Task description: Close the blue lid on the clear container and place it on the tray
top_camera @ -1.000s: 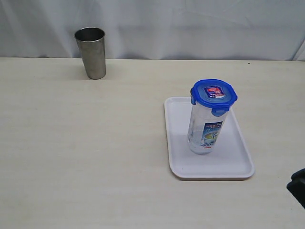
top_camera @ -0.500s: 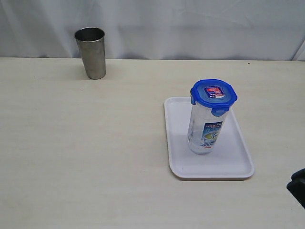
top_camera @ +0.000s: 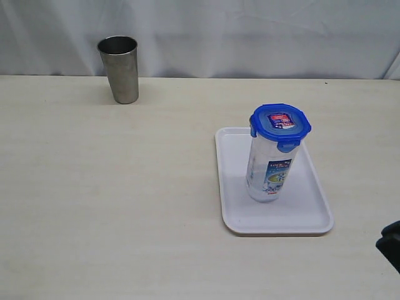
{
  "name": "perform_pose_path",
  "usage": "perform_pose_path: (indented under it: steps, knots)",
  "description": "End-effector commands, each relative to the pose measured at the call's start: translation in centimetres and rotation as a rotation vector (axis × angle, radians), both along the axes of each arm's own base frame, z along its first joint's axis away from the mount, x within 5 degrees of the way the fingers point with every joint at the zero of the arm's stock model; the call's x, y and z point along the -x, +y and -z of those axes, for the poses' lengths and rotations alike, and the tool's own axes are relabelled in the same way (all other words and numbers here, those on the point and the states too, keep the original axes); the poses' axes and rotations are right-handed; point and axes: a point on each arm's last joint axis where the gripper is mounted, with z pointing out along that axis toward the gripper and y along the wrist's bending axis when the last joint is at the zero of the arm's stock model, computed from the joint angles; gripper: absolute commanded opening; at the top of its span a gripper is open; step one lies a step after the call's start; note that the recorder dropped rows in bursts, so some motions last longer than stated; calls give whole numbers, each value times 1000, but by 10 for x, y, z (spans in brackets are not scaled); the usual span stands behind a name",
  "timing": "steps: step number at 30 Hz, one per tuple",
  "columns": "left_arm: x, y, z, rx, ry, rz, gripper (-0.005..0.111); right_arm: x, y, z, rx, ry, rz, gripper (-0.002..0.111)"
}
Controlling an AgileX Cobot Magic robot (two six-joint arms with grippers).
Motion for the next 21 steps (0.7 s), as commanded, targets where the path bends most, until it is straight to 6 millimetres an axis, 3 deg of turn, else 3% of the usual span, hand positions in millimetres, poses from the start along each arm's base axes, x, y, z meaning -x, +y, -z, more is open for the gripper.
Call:
perform_pose_path:
  steps: [1,21]
  knots:
    - [0,0,1,20,1,0,0,0,0,1,5,-5,3,5]
    - [0,1,1,-32,7,-3,0,0,0,1,5,-5,3,5]
